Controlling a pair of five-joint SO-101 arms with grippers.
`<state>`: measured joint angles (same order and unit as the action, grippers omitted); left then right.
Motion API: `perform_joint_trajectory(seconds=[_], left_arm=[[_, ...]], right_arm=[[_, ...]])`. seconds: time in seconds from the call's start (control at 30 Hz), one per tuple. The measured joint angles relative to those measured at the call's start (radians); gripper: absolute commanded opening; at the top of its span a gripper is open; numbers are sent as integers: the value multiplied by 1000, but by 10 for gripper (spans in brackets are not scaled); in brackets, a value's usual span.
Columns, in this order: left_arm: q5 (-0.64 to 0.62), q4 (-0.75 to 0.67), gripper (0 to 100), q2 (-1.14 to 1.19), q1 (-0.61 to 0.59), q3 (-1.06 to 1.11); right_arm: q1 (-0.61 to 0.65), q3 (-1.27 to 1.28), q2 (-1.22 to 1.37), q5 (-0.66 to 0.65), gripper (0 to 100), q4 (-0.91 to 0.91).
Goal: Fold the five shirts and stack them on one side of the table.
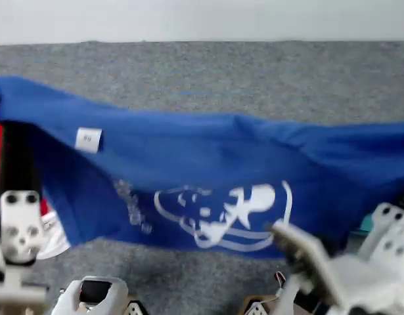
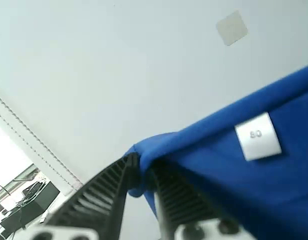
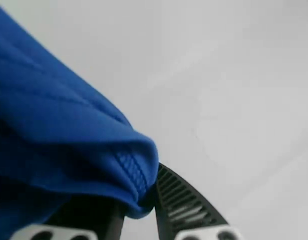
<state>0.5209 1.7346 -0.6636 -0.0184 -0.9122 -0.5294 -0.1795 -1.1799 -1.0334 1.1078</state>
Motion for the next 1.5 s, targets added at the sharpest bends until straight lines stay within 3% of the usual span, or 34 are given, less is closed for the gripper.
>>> perform_joint_trajectory(seconds=[0.17, 0.43, 0.53, 0.7, 1.1, 1.3, 1.5], left_arm=[[77, 0, 15, -123, 2, 189], [94, -2, 15, -313, 2, 562], [94, -63, 15, -367, 2, 654], [106, -110, 15, -407, 2, 700], [147, -78, 15, -473, 2, 709], [153, -101, 15, -431, 2, 867], [153, -307, 15, -327, 3, 1188]], right_arm=[[0, 0, -12, -60, 11, 0], [-3, -78, -12, -86, 11, 5], [-3, -81, -12, -121, 11, 12], [-3, -81, -18, -176, 11, 14], [-3, -101, -43, -227, 11, 26], [0, 52, -41, -256, 11, 72], [107, 341, 97, -336, 11, 72]])
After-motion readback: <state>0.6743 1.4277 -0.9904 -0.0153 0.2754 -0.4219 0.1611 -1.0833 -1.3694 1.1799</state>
